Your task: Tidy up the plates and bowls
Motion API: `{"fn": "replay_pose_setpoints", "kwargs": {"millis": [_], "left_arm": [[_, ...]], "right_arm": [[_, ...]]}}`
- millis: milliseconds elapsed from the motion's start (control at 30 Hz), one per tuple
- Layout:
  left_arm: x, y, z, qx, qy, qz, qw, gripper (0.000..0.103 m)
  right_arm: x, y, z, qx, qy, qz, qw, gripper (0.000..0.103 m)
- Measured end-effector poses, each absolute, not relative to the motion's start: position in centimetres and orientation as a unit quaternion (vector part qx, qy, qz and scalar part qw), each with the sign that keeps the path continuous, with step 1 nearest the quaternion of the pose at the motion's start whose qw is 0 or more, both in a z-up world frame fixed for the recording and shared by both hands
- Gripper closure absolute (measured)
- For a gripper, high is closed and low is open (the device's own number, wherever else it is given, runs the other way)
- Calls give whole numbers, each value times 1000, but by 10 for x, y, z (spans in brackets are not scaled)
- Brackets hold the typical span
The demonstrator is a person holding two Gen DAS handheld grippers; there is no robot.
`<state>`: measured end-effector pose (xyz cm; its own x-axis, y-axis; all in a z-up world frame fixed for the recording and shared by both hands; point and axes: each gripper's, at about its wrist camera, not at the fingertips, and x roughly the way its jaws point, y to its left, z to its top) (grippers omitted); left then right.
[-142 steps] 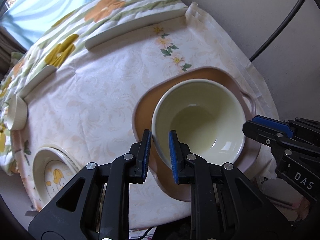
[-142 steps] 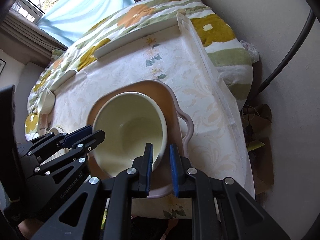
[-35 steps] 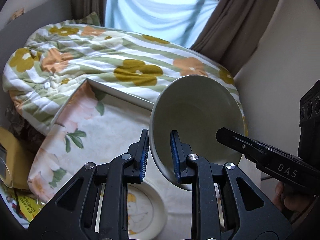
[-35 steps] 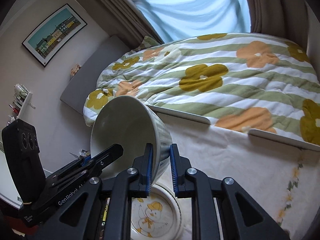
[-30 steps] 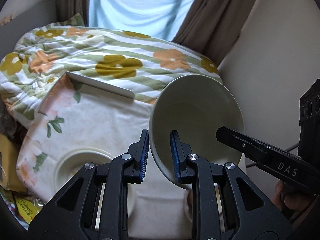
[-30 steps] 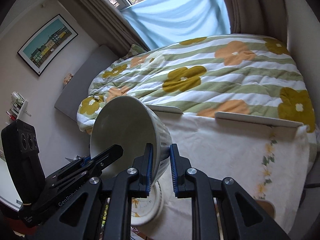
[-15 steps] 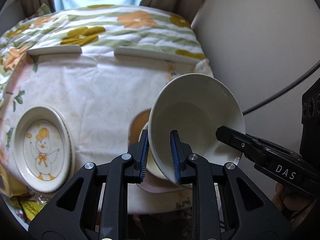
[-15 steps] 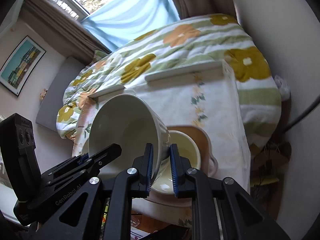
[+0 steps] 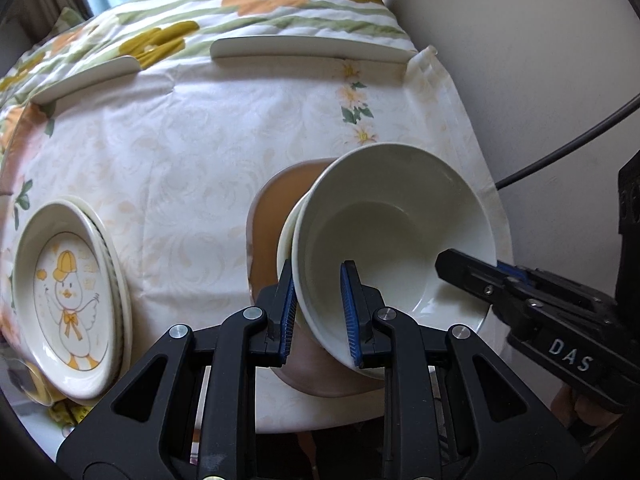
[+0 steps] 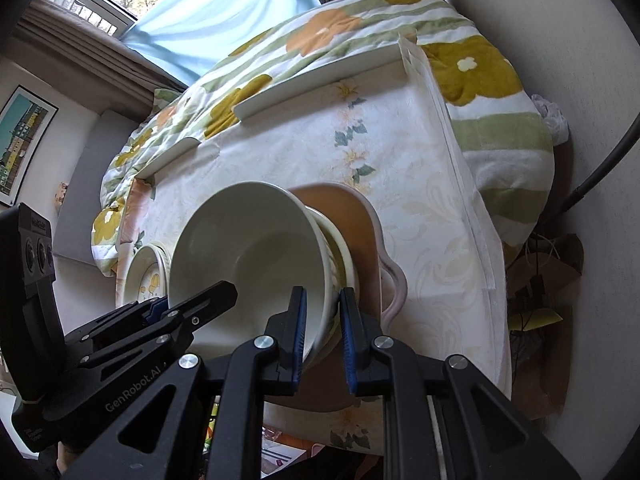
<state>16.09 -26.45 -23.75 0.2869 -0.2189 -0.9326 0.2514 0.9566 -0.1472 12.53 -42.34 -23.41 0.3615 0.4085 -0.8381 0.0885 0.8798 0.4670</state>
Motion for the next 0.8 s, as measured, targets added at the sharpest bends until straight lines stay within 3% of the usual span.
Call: {"fn": "replay_pose_setpoints", "kwargs": {"millis": [533, 800], "left_arm": [[153, -291, -240, 136, 547, -123, 817, 84], [154, -287, -240, 141, 548, -117, 817, 84]], "right_arm": [[126, -414, -233, 166, 562, 80, 806, 88], [125, -415, -232, 167, 565, 83, 804, 88]]}}
